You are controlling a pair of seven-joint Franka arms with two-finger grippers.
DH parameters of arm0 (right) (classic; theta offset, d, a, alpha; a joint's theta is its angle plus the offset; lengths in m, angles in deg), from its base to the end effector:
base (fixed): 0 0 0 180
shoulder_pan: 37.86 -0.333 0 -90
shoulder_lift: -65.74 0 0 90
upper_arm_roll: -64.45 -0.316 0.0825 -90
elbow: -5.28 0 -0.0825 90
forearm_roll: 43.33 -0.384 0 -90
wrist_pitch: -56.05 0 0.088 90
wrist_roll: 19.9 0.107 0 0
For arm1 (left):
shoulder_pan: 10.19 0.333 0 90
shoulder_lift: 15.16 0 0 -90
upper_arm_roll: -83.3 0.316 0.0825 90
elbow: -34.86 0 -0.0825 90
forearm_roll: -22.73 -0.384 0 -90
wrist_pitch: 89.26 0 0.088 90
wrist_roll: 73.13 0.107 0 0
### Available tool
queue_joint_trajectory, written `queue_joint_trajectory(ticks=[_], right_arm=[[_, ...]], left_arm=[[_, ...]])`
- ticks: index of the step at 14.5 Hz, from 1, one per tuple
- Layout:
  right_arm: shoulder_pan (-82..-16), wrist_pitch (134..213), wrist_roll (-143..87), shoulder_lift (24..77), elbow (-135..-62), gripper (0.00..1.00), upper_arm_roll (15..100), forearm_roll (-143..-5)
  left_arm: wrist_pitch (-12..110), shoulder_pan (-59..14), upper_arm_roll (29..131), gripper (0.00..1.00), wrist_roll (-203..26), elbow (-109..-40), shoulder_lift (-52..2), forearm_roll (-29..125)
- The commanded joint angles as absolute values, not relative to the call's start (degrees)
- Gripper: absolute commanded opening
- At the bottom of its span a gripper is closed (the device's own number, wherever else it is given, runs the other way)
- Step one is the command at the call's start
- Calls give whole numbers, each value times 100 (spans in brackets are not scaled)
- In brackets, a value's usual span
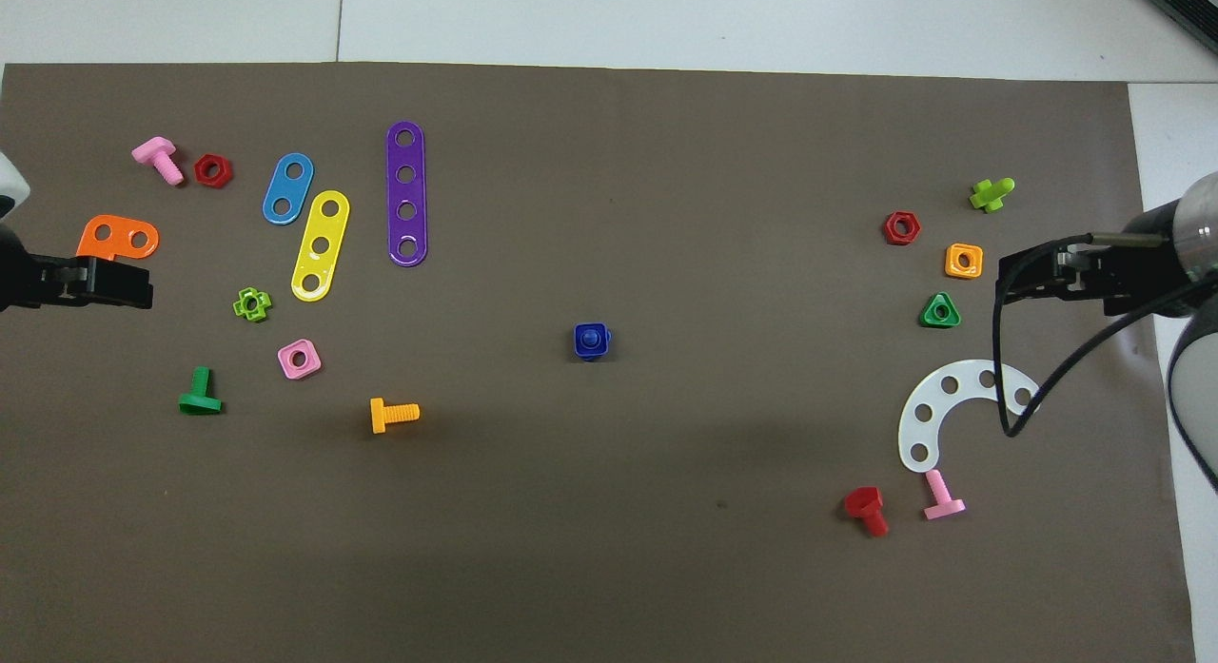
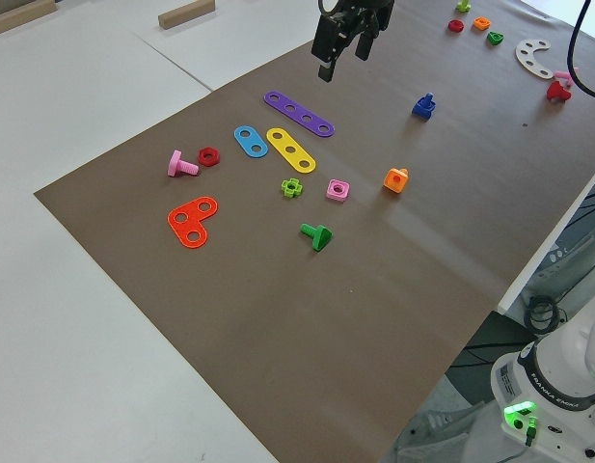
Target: Unscrew and place screws in storage area
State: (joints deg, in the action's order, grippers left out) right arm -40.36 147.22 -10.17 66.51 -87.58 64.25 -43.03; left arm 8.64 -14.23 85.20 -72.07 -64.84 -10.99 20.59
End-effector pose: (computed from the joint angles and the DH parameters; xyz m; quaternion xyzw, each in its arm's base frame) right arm 0.5507 0.0254 0.6101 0.9981 -0.0612 -0.0077 0.0035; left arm 0.5416 -0.0161 0.5960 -0.9992 0.0301 -0.0208 0.0171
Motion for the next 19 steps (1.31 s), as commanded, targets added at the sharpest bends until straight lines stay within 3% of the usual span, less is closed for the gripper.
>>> queue_joint_trajectory(ticks=[1,5,8,17,19], right_arm=[[-3970,14641,-1164,6644,-8691,100,6392,-4386],[-3970,14641,-1164,6644,-8691,100,6392,-4386],[-3970,14641,-1164,6644,-8691,100,6392,-4386],[-3970,14641,-1164,6644,-8691,100,6392,-4386],[-3970,14641,-1164,6644,-8691,100,6392,-4386]], left_arm=[[752,-1467,8550,100,-6938,-6665,-945,2036],[733,-1633,8541,100,-6918,-6735,-936,2053],[786,-1869,8550,98,-7014,-6780,-1075,2922],[2614,-3873,8559,96,-9676,-6218,-2797,3311],[2623,-4164,8576,95,-10115,-5536,-3525,3267]])
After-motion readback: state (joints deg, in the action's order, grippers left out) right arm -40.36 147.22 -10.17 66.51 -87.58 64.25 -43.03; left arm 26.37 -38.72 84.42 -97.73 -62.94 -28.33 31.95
